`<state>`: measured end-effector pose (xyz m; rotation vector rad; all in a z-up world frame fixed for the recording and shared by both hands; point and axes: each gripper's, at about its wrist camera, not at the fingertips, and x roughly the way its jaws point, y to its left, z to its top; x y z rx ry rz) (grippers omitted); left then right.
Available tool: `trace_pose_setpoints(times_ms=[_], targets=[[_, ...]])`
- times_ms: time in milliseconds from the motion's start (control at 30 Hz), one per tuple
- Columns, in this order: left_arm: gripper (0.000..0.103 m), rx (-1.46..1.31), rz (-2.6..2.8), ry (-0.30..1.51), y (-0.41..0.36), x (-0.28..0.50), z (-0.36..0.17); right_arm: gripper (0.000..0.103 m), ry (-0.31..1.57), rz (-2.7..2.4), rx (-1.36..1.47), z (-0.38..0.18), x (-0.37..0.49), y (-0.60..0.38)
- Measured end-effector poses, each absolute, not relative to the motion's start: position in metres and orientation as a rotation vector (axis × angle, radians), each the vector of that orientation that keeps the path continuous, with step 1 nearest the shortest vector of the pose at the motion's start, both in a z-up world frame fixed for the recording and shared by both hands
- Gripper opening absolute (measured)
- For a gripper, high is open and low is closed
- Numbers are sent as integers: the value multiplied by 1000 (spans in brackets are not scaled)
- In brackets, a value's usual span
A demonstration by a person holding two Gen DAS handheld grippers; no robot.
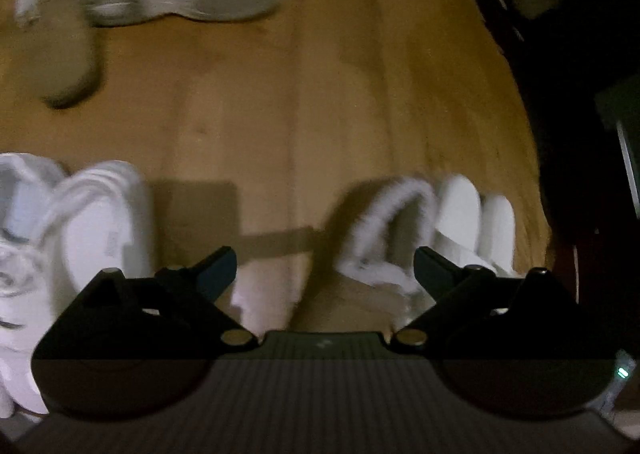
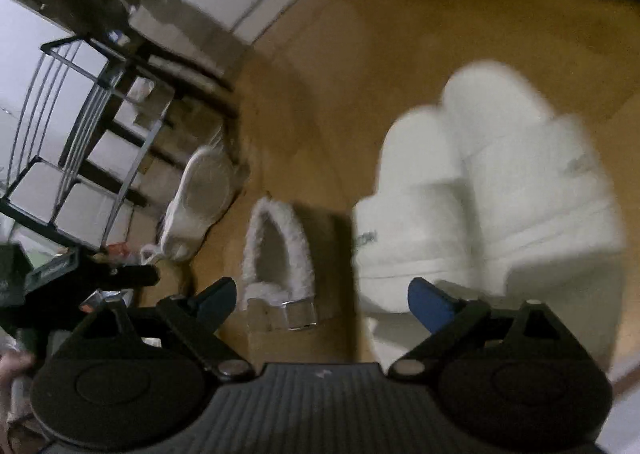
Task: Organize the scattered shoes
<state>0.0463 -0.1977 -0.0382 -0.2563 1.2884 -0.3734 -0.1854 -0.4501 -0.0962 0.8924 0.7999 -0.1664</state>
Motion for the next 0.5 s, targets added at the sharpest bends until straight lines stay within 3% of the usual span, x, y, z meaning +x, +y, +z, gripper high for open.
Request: trace_pose_setpoints(times_ms=[100, 233, 500], targets=[[99, -236, -311, 1253, -175, 50, -37, 93, 851, -285, 767, -80, -173, -445], [99, -251, -224, 1240, -134, 79, -42, 93, 871, -402, 488, -46, -172, -428], [99, -340, 49, 1138, -7, 177, -36, 93, 785, -150, 832, -20, -168, -437]])
